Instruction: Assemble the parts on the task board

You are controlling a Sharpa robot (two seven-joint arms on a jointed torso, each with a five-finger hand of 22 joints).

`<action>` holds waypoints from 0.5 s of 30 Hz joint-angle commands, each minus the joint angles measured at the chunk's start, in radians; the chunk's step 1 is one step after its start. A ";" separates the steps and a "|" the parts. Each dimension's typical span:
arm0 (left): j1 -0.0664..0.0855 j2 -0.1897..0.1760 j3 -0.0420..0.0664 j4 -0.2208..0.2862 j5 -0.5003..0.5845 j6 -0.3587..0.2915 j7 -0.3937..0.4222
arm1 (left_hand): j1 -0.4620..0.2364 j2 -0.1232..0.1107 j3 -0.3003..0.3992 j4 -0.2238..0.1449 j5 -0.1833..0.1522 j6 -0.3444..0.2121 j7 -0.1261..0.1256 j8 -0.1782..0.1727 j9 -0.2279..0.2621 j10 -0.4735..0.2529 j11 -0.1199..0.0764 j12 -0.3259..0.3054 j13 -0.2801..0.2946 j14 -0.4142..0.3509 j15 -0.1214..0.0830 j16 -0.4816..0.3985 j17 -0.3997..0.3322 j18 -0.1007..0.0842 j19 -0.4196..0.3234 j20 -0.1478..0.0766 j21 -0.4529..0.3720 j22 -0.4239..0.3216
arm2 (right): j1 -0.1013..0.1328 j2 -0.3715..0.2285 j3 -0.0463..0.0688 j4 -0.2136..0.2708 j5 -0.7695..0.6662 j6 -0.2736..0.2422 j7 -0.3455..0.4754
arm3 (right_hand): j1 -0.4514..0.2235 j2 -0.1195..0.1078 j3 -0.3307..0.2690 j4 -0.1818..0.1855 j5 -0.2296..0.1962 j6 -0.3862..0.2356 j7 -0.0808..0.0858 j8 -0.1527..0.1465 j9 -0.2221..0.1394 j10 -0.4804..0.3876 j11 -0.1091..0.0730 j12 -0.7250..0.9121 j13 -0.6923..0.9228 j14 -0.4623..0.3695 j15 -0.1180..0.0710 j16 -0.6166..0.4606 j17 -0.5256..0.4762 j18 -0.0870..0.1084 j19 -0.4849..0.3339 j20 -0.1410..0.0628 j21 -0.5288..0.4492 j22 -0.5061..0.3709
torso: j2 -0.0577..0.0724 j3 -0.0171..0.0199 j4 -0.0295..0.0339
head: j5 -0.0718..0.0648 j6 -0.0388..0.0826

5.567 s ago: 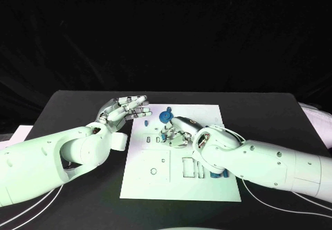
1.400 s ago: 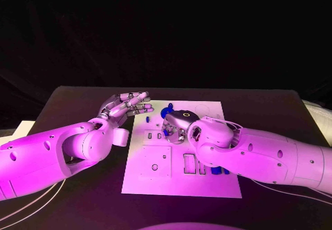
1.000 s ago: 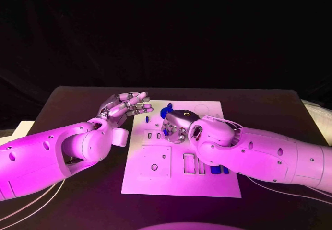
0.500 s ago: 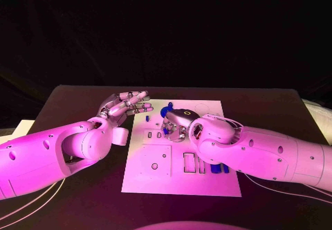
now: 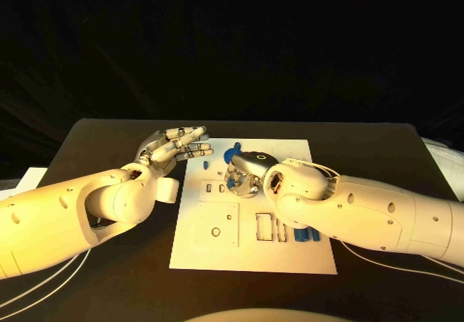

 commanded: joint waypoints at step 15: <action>0.001 0.000 0.000 0.003 0.001 0.016 0.004 | 0.002 0.011 -0.002 -0.006 0.006 0.003 0.000 -0.007 -0.001 0.000 0.001 -0.002 0.000 0.007 -0.003 -0.005 0.001 0.011 0.009 -0.001 -0.004 -0.001 | -0.009 0.007 -0.010 -0.013 -0.002 0.072 -0.023 | 0.001 -0.009 -0.004 0.005 -0.005 -0.001 -0.001 0.001 0.002 -0.002 0.002 0.000 -0.055 0.052 0.009 -0.005 -0.004 0.012 -0.001 0.010 -0.005 0.035 | 0.000 -0.0010 0.0006 | 0.000 -0.002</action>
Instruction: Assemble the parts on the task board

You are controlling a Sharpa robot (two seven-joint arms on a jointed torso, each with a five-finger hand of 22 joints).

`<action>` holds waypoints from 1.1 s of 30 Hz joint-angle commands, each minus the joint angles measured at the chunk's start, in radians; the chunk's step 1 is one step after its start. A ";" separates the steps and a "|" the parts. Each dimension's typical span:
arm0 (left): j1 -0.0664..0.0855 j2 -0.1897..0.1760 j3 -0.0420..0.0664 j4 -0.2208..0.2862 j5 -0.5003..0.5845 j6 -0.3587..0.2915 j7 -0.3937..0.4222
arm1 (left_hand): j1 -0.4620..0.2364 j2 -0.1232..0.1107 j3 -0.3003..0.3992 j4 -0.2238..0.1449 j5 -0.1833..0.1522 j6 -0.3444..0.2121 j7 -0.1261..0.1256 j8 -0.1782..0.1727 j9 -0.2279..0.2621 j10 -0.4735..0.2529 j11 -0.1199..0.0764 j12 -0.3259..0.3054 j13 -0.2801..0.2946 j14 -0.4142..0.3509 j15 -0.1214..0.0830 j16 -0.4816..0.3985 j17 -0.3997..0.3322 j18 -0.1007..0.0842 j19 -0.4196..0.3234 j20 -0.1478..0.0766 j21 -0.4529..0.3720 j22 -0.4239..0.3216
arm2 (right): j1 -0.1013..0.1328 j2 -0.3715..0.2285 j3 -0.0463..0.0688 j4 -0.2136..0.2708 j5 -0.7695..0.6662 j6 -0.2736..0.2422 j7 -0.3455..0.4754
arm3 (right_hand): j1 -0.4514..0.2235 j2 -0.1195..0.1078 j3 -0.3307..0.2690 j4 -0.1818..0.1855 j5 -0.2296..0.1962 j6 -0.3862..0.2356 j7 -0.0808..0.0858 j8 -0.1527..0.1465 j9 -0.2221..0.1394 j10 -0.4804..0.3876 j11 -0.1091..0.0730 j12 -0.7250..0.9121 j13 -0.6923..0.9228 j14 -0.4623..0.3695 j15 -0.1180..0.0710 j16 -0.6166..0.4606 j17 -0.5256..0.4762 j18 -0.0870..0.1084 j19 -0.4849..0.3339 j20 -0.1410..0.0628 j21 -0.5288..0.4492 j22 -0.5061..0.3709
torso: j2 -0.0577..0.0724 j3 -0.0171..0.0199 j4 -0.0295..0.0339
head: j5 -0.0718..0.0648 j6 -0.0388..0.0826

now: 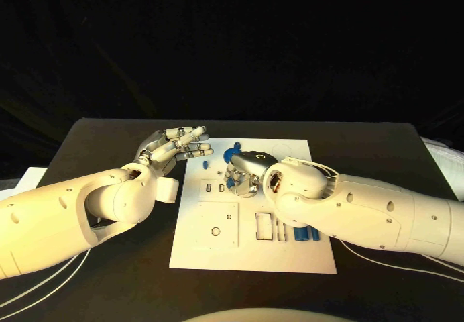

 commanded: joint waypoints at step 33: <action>0.001 -0.003 0.001 0.003 0.001 0.019 0.001 | 0.001 0.011 -0.003 -0.009 0.006 0.002 0.000 -0.007 -0.001 -0.002 0.001 -0.003 0.000 0.007 -0.003 -0.007 0.002 0.011 0.010 -0.001 -0.006 -0.002 | -0.011 0.003 -0.013 -0.006 -0.002 0.029 -0.020 | -0.021 -0.048 -0.081 0.030 0.005 -0.134 -0.011 -0.006 -0.005 -0.005 -0.008 -0.006 -0.092 0.053 0.001 -0.010 -0.010 0.015 -0.004 0.007 -0.011 0.025 | 0.000 0.0006 0.0003 | 0.001 -0.003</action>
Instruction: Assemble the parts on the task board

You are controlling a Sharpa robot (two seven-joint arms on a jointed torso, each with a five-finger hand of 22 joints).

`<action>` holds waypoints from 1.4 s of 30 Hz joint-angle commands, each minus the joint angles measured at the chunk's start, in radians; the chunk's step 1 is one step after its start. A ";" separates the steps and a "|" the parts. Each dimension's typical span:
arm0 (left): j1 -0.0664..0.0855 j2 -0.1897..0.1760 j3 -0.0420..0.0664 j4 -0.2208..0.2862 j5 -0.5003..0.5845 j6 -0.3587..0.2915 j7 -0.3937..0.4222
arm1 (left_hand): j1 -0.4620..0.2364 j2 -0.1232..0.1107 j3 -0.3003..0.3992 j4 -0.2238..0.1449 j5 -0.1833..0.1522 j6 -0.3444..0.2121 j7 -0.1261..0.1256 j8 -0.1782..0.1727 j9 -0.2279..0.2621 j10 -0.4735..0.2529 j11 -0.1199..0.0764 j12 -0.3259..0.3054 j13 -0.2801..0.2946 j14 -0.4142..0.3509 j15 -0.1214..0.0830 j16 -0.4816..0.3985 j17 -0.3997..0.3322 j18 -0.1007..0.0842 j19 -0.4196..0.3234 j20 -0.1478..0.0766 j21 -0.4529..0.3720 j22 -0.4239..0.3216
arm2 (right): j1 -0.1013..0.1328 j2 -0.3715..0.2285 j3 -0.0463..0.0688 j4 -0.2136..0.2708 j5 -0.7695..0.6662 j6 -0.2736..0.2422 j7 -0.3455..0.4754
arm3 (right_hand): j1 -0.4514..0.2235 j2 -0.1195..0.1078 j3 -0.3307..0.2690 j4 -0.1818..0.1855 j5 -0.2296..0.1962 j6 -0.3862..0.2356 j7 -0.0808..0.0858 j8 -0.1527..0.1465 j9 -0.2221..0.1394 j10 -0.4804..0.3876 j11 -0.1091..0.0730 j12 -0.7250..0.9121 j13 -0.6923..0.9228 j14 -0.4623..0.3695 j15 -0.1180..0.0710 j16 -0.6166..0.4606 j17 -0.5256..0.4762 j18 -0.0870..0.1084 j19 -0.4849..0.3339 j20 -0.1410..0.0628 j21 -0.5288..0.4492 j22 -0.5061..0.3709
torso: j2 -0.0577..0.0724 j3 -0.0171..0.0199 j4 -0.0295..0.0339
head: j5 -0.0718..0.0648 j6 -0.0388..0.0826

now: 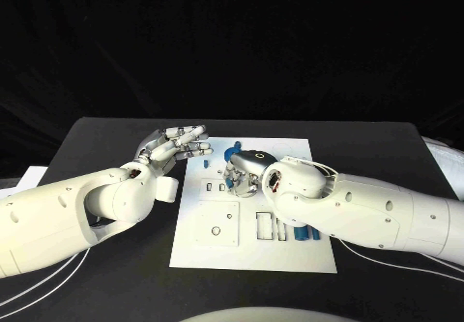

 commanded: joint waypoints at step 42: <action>0.008 0.039 0.000 -0.075 -0.517 0.051 -0.568 | -0.086 -0.001 -0.014 0.048 0.014 0.108 -0.100 0.057 0.018 0.301 -0.133 0.227 0.164 0.389 -0.153 1.155 1.031 -0.004 0.384 -0.152 0.402 0.288 | 0.143 -0.388 0.022 0.239 0.634 -0.344 0.253 | 0.104 0.073 -0.106 0.060 0.110 0.031 -0.001 0.022 0.013 0.098 -0.024 0.045 -0.077 0.052 -0.018 -0.011 -0.009 0.012 0.012 -0.013 -0.001 0.036 | -0.050 0.0101 -0.0205 | 0.020 0.002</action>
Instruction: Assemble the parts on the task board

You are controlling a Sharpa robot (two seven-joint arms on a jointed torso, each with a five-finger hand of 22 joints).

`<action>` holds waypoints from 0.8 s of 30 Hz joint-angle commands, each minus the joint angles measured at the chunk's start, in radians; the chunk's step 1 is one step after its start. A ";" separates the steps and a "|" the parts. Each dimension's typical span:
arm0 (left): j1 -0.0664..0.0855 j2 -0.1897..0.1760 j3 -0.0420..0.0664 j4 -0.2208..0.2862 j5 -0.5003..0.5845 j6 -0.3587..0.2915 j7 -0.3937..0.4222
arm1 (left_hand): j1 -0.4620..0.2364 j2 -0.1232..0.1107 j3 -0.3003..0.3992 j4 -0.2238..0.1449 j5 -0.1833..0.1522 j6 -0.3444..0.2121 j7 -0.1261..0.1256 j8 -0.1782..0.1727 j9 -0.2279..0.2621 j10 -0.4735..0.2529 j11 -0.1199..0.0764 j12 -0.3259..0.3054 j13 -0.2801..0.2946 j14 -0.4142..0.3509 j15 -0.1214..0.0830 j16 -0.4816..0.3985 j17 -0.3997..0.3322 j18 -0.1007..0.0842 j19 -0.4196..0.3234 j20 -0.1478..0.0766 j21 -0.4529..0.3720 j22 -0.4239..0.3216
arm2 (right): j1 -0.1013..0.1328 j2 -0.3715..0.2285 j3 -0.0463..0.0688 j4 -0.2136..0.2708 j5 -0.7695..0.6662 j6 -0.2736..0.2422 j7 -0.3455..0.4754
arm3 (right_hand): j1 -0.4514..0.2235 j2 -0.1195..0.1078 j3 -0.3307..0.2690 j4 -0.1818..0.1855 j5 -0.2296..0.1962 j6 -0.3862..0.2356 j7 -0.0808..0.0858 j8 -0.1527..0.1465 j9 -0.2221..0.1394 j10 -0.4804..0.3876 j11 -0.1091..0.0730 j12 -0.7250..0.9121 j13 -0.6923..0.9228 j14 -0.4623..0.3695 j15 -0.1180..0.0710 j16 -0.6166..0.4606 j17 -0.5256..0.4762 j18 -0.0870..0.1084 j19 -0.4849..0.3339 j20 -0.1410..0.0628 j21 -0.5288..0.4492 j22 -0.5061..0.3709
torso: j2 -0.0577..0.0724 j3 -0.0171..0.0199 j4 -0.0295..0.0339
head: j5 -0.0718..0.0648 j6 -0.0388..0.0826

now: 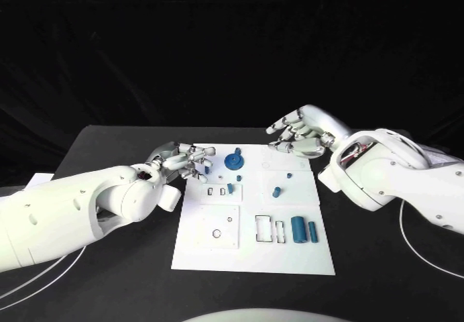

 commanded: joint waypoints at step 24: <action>0.136 0.164 0.000 -0.108 -0.743 0.388 -0.777 | -0.181 0.047 -0.244 0.189 -0.014 -0.033 -0.078 0.375 0.234 -0.011 -0.063 0.889 0.851 0.103 -0.055 0.416 0.473 -0.109 0.058 -0.045 0.879 1.002 | 0.012 -0.050 -0.003 -0.029 0.199 -0.007 -0.030 | -0.081 0.016 -0.144 0.071 0.038 0.074 -0.049 0.102 0.085 0.128 -0.041 1.199 1.134 0.069 -0.036 0.051 0.075 0.005 0.026 -0.036 0.025 0.073 | -0.014 0.0197 -0.0283 | 0.021 -0.005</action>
